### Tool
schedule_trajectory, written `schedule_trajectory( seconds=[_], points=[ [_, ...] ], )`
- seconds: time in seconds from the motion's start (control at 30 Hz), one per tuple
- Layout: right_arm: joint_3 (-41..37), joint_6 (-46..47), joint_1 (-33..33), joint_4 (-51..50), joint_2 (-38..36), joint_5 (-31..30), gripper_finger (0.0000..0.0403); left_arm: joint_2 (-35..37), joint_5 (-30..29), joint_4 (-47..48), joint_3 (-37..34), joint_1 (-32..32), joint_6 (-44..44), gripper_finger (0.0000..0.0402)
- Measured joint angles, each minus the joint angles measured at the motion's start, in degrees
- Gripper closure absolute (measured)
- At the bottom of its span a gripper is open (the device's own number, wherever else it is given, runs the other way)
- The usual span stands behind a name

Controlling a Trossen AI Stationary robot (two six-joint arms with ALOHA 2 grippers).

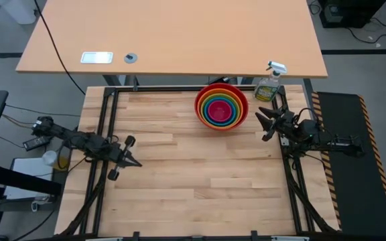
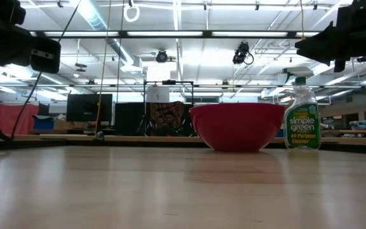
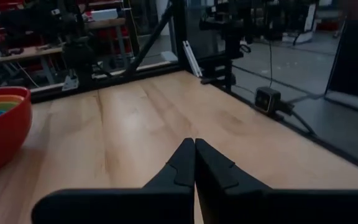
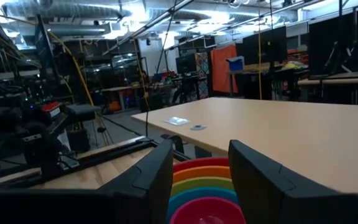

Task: Nest bowls inside each other
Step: Return to Home Position

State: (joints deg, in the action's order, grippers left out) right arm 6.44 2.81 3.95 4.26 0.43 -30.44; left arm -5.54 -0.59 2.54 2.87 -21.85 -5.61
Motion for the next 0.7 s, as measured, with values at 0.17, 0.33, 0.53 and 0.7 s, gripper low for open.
schedule_trajectory(
  seconds=[0.17,0.33,0.53,0.7],
  points=[
    [0.0,0.0,0.0,-0.01,0.0,0.02,0.0241,-0.02,-0.05,0.23,0.0,0.02,-1.0,0.0395],
    [0.0,0.0,0.0,-0.01,0.0,0.04,0.0241,-0.04,-0.14,0.25,0.0,0.02,-1.02,0.0395],
    [0.0,0.0,0.0,-0.01,0.0,0.05,0.0241,-0.07,-0.16,0.27,0.0,0.02,-1.02,0.0395],
    [0.0,0.0,0.0,-0.03,0.0,0.07,0.0241,-0.07,-0.16,0.27,0.0,0.02,-1.02,0.0395]
  ],
)
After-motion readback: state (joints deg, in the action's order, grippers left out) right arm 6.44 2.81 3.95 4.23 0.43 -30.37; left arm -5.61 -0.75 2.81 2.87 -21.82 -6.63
